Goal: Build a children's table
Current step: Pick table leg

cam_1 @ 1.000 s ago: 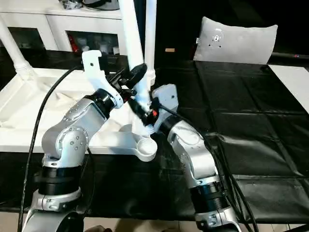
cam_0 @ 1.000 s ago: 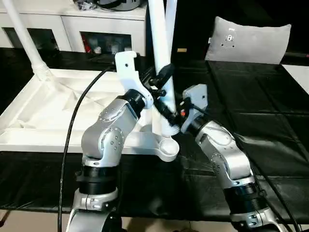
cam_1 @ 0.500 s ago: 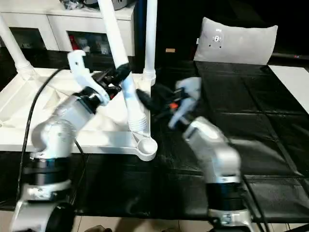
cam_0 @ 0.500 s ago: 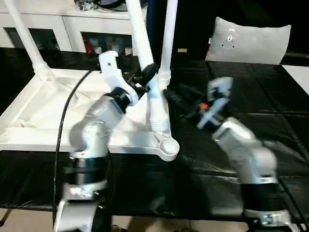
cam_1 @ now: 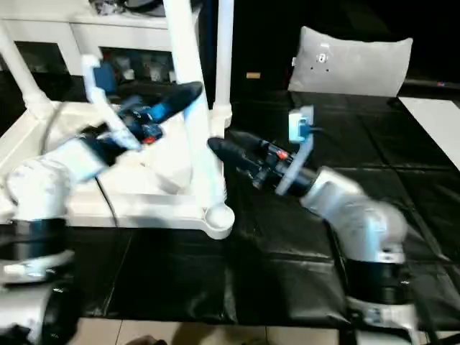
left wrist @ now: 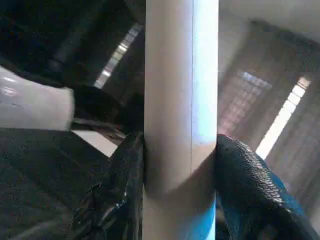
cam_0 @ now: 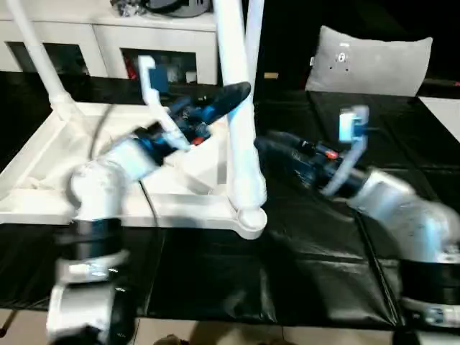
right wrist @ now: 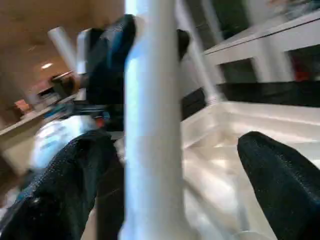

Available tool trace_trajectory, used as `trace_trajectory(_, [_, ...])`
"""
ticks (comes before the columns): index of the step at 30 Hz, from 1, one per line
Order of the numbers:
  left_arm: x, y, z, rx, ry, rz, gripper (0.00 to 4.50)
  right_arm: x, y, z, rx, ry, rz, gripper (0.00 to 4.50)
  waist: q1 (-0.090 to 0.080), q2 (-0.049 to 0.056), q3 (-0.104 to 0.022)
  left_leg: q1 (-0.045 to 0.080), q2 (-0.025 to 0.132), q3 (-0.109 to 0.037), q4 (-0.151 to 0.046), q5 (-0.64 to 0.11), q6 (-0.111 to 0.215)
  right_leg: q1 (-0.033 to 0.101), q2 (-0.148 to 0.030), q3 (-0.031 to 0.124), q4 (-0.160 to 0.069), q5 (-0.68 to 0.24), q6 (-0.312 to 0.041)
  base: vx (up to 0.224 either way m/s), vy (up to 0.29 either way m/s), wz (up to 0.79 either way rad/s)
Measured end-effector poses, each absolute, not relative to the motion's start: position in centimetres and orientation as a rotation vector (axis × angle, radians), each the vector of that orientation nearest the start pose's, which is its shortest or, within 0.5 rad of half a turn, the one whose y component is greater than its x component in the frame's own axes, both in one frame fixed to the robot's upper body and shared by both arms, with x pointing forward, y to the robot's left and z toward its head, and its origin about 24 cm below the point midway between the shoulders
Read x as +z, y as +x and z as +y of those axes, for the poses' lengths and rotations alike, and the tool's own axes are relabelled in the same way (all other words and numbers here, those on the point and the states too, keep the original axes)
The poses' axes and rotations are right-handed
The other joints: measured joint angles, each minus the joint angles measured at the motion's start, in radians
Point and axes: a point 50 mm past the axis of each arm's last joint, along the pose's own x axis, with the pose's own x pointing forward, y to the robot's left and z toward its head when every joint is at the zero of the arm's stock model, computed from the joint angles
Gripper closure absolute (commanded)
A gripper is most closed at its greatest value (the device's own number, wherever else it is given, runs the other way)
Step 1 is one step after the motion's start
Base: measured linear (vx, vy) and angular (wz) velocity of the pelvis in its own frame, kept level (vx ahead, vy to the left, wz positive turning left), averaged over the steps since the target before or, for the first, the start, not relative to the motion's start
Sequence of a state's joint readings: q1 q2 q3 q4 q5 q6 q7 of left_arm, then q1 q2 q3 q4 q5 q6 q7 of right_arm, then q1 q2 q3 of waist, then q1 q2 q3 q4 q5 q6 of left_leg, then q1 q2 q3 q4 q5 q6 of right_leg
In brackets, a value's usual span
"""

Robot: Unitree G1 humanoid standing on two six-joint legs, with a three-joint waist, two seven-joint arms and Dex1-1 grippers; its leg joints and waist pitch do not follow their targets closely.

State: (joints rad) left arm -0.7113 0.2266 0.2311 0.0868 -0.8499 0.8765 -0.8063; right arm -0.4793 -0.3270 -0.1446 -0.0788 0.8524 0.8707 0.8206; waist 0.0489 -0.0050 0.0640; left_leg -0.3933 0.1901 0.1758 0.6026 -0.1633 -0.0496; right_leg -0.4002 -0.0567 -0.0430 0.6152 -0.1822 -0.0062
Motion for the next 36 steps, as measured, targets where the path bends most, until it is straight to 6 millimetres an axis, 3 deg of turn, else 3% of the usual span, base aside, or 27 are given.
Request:
trace_trajectory(6, [20.7, 31.3, 11.9, -1.393, -0.561, -0.015, 2.68, 15.9, 28.3, -12.9, 1.300, 0.450, 0.179, 0.00, 0.012, 0.000, 0.000, 0.000, 0.000, 0.000, 0.000, 0.000, 0.000, 0.000, 0.000, 0.000, 0.001, 0.000, 0.000, 0.000, 0.000, 0.00])
trace_trajectory(15, [21.0, 30.6, 10.5, -1.548, -0.524, -0.007, 2.68, 15.5, 27.9, -11.7, 1.402, 0.358, 0.251, 0.00, 0.012, 0.000, 0.000, 0.001, 0.000, 0.001, 0.000, 0.001, -0.001, 0.000, -0.001, 0.000, 0.001, 0.001, 0.000, 0.000, 0.000, 0.00])
trace_trajectory(36, [21.1, 30.7, 9.7, -1.579, -0.466, -0.050, 2.68, 15.1, 27.4, -10.7, 1.505, 0.350, 0.285, 1.91, 0.013, -0.001, 0.000, 0.001, 0.000, 0.001, 0.000, 0.002, 0.001, 0.001, -0.001, 0.000, 0.001, 0.002, 0.000, 0.000, 0.000, 0.00])
